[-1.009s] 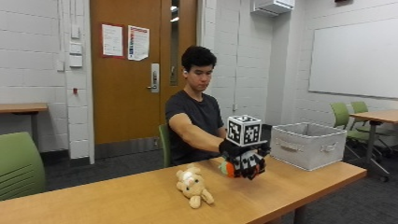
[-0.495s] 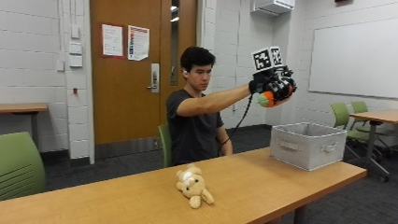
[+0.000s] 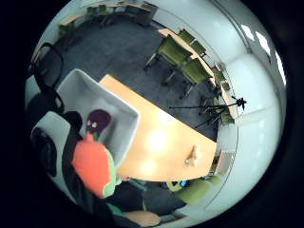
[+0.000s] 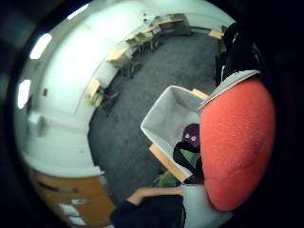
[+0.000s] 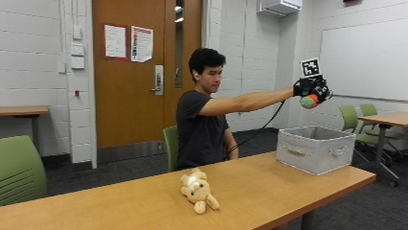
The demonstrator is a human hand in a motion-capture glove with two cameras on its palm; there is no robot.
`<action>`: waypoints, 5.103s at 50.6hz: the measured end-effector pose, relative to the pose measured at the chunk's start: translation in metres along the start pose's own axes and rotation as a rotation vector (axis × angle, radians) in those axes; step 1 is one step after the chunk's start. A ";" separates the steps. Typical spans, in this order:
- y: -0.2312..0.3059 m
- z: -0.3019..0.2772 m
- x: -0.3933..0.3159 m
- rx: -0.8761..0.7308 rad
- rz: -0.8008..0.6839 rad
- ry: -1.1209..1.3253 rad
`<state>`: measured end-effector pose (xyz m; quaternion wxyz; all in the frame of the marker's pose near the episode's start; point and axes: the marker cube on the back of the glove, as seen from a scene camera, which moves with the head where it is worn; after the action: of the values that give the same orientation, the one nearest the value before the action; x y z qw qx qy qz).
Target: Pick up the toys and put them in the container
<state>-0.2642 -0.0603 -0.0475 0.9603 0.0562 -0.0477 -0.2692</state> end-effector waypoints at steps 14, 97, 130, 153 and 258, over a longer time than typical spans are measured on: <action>-0.010 0.052 0.027 -0.150 0.060 -0.034; 0.437 0.126 0.477 -0.268 0.741 0.094; 0.505 0.174 0.482 -0.462 0.749 0.065; 0.488 0.172 0.466 -0.333 0.717 0.082; 0.076 0.012 0.015 -0.061 0.024 0.043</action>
<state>-0.2138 -0.0047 -0.0240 0.9655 0.0324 -0.0195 -0.2577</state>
